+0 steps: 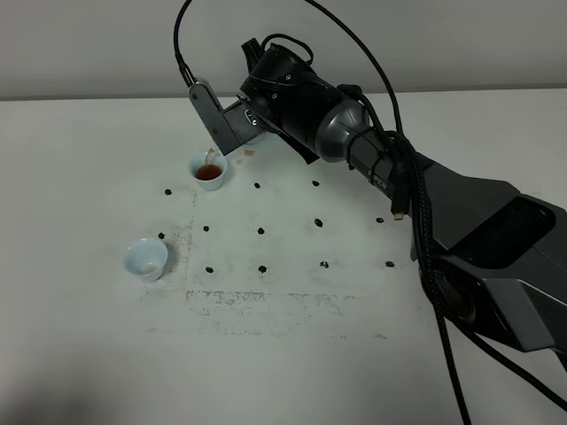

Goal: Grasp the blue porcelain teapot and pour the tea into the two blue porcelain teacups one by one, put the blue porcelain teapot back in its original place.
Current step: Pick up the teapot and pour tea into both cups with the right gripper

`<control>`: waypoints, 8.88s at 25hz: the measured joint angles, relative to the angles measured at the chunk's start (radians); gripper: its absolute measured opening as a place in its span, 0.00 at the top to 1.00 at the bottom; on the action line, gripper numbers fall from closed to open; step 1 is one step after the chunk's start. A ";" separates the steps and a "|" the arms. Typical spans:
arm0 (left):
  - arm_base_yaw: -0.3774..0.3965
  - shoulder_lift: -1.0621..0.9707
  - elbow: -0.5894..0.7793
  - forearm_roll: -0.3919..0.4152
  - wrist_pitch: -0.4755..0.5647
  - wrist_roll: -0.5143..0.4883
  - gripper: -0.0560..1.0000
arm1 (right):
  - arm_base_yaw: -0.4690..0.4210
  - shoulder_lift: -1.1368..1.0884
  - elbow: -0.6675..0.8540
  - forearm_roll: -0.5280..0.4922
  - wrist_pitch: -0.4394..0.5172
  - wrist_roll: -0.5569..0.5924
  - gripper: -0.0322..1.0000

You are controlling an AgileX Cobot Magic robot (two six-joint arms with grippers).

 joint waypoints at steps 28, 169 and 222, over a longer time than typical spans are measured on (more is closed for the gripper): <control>0.000 0.000 0.000 0.000 0.000 0.000 0.26 | 0.000 0.000 0.000 -0.001 0.000 -0.014 0.89; 0.000 0.000 0.000 0.001 0.000 0.000 0.26 | 0.099 -0.549 0.916 0.529 -0.143 0.524 0.89; 0.000 0.000 0.000 0.004 0.000 0.000 0.26 | 0.241 -0.369 0.669 0.003 -0.109 0.598 0.89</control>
